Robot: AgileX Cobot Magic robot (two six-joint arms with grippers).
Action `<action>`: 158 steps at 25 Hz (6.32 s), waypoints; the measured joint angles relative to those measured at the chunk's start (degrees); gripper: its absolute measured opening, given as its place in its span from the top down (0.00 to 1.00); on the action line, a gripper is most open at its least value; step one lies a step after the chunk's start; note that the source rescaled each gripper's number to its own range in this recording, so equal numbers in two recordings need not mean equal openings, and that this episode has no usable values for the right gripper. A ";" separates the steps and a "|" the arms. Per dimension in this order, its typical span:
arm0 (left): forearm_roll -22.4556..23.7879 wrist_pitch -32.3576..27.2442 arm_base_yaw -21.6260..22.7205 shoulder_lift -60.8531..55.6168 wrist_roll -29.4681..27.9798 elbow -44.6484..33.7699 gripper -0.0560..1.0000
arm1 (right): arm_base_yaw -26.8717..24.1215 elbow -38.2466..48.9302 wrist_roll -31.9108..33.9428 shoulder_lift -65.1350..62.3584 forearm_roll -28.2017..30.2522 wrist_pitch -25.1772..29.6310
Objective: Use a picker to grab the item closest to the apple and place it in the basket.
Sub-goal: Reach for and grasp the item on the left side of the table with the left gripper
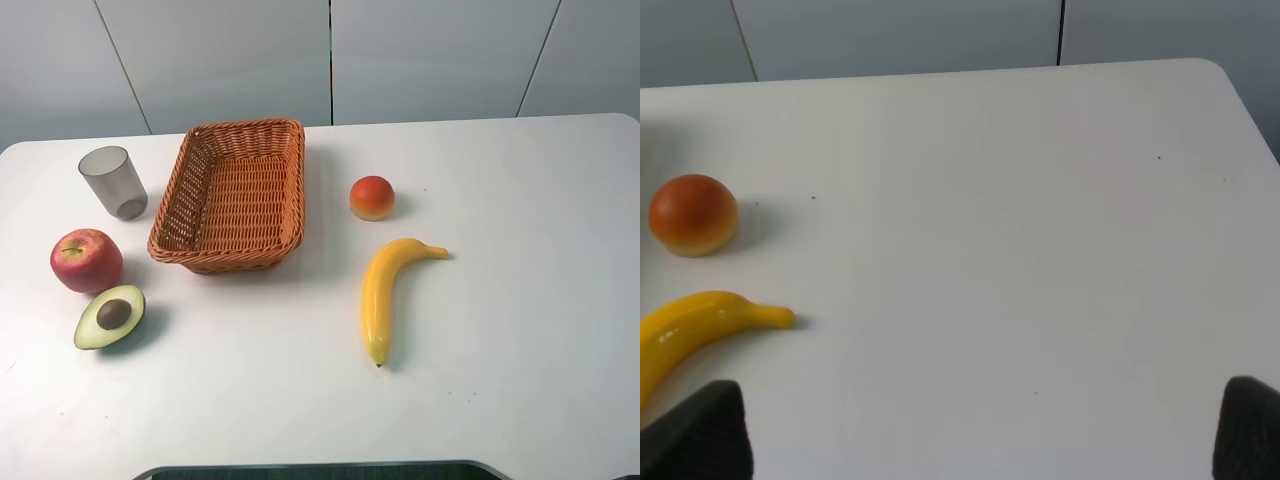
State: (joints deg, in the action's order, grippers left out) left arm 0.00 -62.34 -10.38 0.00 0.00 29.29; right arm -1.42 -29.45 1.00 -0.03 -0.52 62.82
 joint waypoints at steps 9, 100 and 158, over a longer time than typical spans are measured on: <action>0.00 0.00 0.00 0.00 0.00 0.00 0.00 | 0.00 0.00 0.00 0.00 0.00 0.00; 8.57 36.01 -8.96 87.48 3.25 -0.58 0.00 | 0.00 0.00 0.00 0.00 0.00 0.00; 15.50 49.82 -7.90 98.18 -4.72 -1.05 0.94 | 0.00 0.00 1.06 0.00 0.00 0.00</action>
State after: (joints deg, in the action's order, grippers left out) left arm 15.50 -12.53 -18.28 98.18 -4.72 28.24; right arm -1.42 -29.45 2.06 -0.03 -0.52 62.82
